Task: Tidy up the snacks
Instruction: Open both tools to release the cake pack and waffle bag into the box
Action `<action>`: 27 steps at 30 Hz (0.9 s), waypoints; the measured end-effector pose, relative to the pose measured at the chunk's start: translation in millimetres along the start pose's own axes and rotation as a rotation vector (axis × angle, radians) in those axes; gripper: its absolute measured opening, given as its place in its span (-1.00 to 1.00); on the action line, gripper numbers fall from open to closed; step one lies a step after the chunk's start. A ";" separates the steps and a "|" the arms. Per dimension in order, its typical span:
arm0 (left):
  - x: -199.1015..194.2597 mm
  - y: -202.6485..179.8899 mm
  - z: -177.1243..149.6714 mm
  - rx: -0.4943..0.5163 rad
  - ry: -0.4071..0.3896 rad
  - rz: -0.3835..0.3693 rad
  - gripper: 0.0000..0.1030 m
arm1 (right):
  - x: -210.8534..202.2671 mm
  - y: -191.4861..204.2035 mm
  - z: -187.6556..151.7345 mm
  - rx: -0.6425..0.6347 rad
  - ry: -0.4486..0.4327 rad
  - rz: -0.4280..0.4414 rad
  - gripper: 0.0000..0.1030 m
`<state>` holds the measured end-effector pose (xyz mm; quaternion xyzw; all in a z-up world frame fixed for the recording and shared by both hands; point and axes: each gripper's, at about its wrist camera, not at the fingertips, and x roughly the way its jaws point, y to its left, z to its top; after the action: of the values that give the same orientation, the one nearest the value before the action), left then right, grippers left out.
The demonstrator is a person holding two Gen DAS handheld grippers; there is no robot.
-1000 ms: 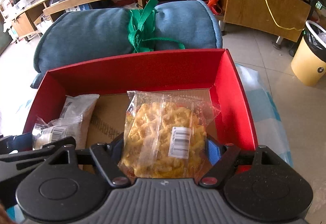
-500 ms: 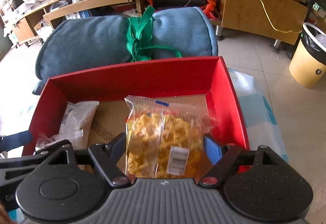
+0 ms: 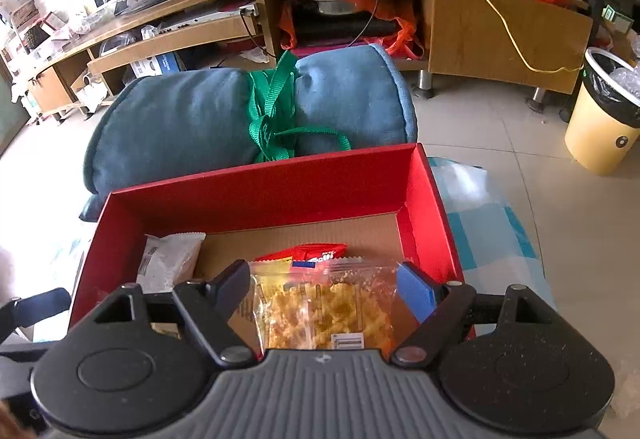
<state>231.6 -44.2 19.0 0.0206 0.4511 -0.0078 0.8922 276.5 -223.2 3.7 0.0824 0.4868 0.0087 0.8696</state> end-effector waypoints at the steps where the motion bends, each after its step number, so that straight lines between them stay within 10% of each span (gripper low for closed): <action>1: -1.4 0.5 -0.1 -0.001 -0.002 0.000 0.66 | -1.5 0.2 -0.3 -0.001 -0.002 0.002 0.54; 27: -43.3 16.0 -27.8 -0.013 -0.019 -0.019 0.69 | -53.2 12.8 -31.0 -0.047 -0.027 0.028 0.54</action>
<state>184.1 -27.2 37.9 0.0103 0.4430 -0.0134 0.8964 223.0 -211.5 34.7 0.0690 0.4735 0.0313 0.8775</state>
